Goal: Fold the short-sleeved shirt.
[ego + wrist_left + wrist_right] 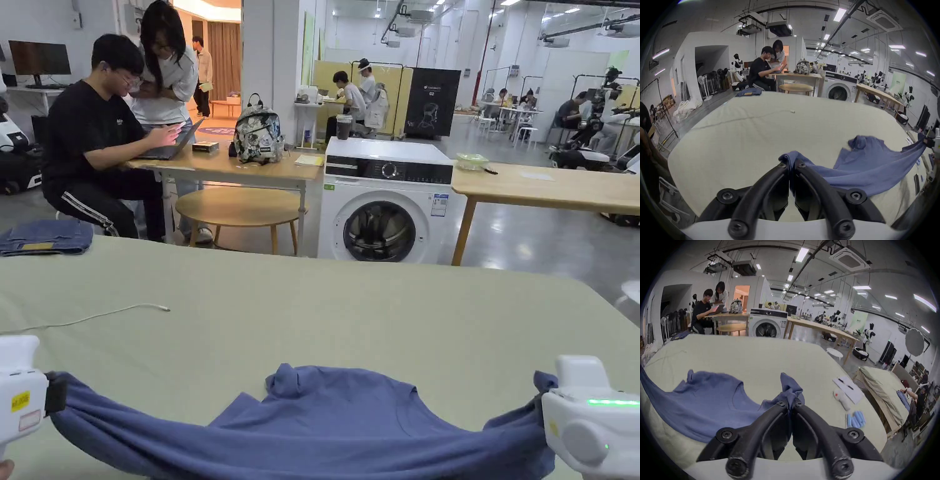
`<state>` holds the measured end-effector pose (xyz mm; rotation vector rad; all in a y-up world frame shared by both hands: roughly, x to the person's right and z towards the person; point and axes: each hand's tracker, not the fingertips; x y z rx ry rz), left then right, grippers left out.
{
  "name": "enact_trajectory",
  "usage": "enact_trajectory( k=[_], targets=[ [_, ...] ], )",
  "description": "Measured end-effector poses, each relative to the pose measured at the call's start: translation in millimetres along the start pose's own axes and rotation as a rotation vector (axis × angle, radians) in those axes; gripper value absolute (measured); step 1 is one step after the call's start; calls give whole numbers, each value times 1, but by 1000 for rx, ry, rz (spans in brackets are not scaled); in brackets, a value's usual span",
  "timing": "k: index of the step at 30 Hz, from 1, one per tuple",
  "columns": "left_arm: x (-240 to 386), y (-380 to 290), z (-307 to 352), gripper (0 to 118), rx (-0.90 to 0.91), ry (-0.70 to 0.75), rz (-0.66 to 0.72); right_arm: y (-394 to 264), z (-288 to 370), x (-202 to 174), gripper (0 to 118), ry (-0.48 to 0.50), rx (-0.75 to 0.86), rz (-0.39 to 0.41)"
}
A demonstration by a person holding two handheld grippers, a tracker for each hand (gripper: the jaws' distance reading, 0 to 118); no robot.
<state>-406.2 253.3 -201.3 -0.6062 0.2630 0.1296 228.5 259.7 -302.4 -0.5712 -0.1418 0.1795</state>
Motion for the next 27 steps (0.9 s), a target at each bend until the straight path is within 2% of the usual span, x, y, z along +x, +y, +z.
enact_trajectory(
  k=[6, 11, 13, 16, 17, 19, 21, 22, 27],
  targets=[
    [-9, -47, -14, 0, -98, 21, -16, -42, -7, -2, 2, 8, -76, 4],
    [-18, -68, -20, 0, -144, 23, 48, -57, -11, -4, 2, 1, -105, -9],
    [-21, -72, -20, 2, -153, 35, 62, -61, -8, -5, 3, 4, -105, -7],
    [-22, -74, -16, 12, -164, 56, 74, -62, -2, -9, 6, -1, -89, 1],
    [-22, -74, -14, 16, -164, 78, 70, -63, -1, -10, 8, -2, -81, 1],
    [-20, -76, -7, 30, -154, 116, 59, -60, 5, -13, 30, 0, -63, 1],
    [-20, -74, 1, 39, -130, 123, 70, -57, 11, -19, 52, 10, -28, 2],
    [-20, -72, 4, 42, -116, 117, 81, -54, 14, -23, 55, 17, -12, 0],
    [5, -60, 13, 43, -39, 46, 70, -42, 25, -48, 55, 74, 73, -27]
  ],
)
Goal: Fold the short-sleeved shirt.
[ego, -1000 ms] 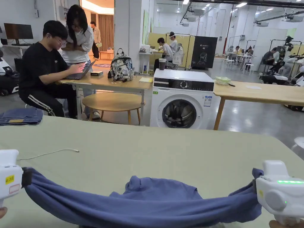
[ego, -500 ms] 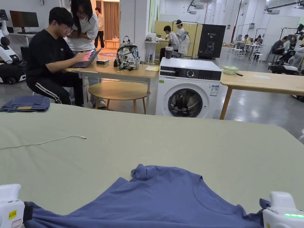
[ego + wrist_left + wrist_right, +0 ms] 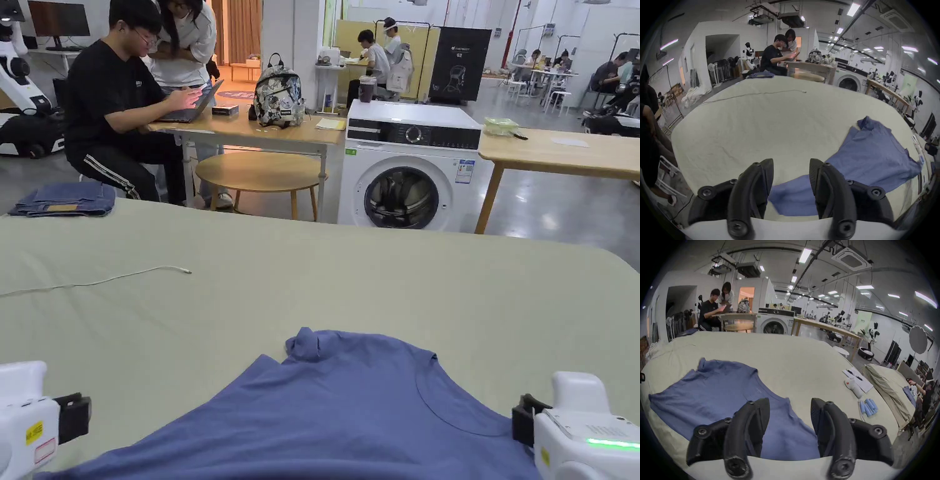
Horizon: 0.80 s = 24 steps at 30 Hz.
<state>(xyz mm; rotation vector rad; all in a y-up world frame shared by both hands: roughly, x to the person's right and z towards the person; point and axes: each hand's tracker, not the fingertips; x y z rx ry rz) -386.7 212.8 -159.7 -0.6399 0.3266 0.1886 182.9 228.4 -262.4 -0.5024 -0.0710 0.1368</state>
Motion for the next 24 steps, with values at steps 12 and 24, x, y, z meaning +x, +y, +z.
enact_trajectory(
  k=[12, 24],
  targets=[
    [119, 16, 30, 6, 331, -94, -198, 32, 36, -80, 10, 146, 248, -95],
    [165, 43, 38, 0, 337, -134, -182, 45, 39, -117, 0, 214, 223, -124]
  ],
)
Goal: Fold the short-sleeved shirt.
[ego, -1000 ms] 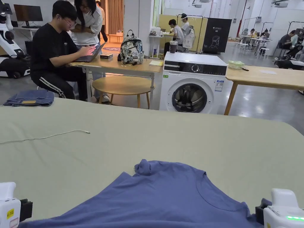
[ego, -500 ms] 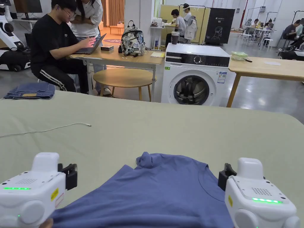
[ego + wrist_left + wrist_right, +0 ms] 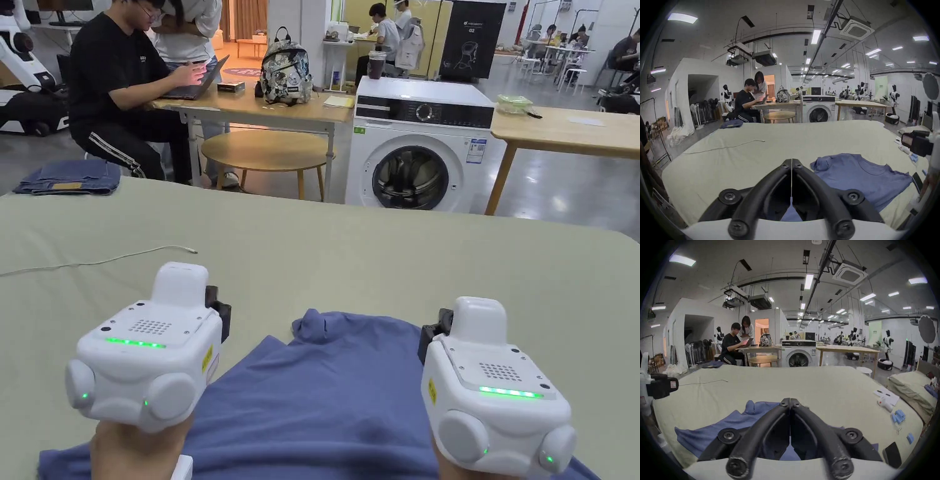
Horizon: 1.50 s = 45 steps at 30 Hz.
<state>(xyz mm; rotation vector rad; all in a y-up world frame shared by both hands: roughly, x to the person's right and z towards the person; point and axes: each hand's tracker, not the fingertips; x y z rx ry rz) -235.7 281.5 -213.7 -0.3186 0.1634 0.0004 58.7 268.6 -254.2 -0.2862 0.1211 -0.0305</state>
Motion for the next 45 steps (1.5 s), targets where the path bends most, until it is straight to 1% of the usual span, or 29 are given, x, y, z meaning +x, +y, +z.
enact_trajectory(
  k=[1, 3, 5, 7, 9, 12, 16, 20, 21, 22, 23, 24, 25, 28, 30, 31, 34, 37, 39, 40, 41, 44, 45],
  targets=[
    [-1, 1, 0, 0, -15, 2, -3, -1, -2, 0, 0, 10, -7, -7],
    [-6, 0, -2, 0, -47, -9, -12, -5, -5, -3, 0, 17, -5, 2],
    [-14, -4, 1, 0, -75, 8, -26, -8, -8, -8, 0, 12, -16, 50],
    [-32, -8, 3, 0, -137, -17, 18, -12, -11, -11, 0, 34, -34, 61],
    [-53, -15, 3, 0, -194, -11, 45, -17, -15, -13, 0, 42, -51, 70],
    [-91, -25, 1, 0, -280, 38, 72, -25, -24, -17, 0, 54, -86, 91],
    [-142, -40, -6, 0, -415, 73, 166, -36, -35, -23, 0, 69, -130, 99],
    [-178, -54, -21, 0, -567, 102, 233, -46, -46, -29, 0, 83, -169, 113],
    [-185, -59, -25, 8, -599, 111, 241, -48, -48, -30, 0, 87, -182, 118],
    [-190, -64, -28, 20, -623, 118, 246, -50, -49, -31, 0, 91, -189, 121],
    [-195, -68, -31, 37, -640, 116, 248, -52, -51, -32, 0, 95, -196, 122],
    [-201, -73, -34, 59, -645, 120, 267, -54, -52, -33, 0, 98, -201, 124],
    [-205, -78, -37, 56, -675, 143, 302, -56, -53, -33, 0, 100, -207, 128],
    [-220, -99, -46, 59, -723, 138, 415, -61, -57, -34, 0, 105, -224, 139],
    [-224, -108, -52, 59, -754, 160, 446, -63, -60, -33, 0, 104, -236, 140],
    [-213, -109, -47, 59, -760, 167, 442, -65, -61, -32, 0, 105, -243, 140],
    [-208, -123, -55, 59, -833, 221, 439, -70, -65, -31, 0, 104, -263, 138],
    [-197, -133, -55, 59, -861, 235, 452, -73, -66, -30, 0, 103, -274, 138],
    [-186, -131, -49, 55, -833, 277, 419, -75, -66, -31, 0, 99, -280, 141],
    [-180, -130, -50, 54, -838, 283, 377, -76, -67, -30, 0, 98, -283, 141],
    [-173, -130, -49, 51, -832, 284, 345, -77, -68, -30, 0, 98, -287, 140],
    [-169, -134, -54, 30, -808, 257, 295, -79, -71, -30, 0, 98, -299, 134],
    [-167, -135, -54, 20, -804, 245, 288, -80, -72, -29, 0, 97, -303, 132]
  ],
)
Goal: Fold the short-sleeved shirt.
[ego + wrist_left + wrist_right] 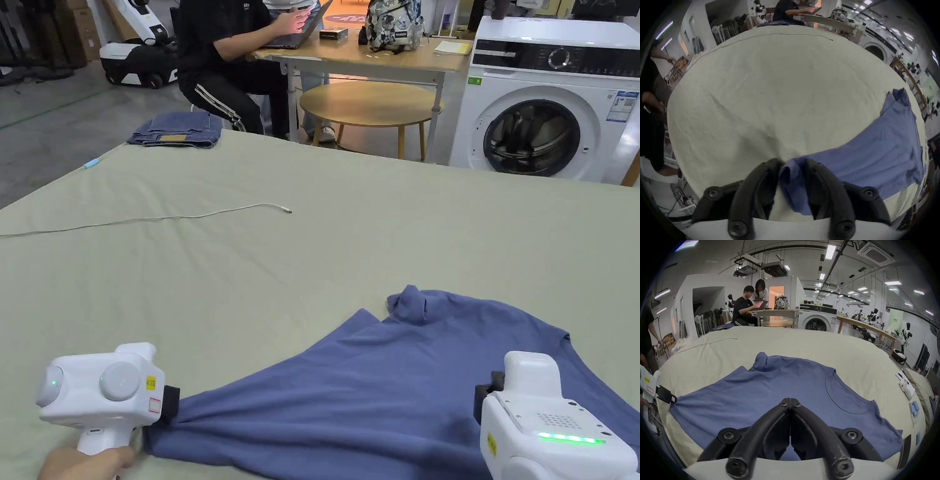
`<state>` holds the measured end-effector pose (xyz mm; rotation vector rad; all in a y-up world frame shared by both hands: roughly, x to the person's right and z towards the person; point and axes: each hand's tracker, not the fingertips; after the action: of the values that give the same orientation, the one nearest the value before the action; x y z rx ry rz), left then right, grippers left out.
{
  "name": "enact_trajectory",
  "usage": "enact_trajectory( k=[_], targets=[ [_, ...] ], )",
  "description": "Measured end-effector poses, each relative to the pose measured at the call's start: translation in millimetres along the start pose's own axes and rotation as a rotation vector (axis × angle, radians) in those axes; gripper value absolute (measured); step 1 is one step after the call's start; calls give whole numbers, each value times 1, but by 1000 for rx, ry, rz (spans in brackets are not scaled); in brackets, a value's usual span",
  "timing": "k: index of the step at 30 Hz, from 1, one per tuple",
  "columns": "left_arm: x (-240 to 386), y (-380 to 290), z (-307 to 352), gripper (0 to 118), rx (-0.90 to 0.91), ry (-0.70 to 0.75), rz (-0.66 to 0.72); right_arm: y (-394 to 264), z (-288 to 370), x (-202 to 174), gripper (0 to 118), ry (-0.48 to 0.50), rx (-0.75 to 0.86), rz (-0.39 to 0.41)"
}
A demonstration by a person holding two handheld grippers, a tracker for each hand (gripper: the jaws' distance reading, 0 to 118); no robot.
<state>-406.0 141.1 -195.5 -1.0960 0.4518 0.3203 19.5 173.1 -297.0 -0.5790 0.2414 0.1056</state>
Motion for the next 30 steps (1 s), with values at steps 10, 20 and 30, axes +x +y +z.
enact_trajectory(
  k=[10, 20, 30],
  targets=[
    [-25, 8, 8, 0, 63, -116, 41, 25, -21, 25, 0, 15, -8, -16],
    [-29, 7, 10, 0, 107, -148, 52, 115, -119, 76, 1, 61, -160, 85],
    [-18, 10, 16, 0, 121, -157, 30, 162, -230, 91, 68, 129, -339, 144]
  ],
)
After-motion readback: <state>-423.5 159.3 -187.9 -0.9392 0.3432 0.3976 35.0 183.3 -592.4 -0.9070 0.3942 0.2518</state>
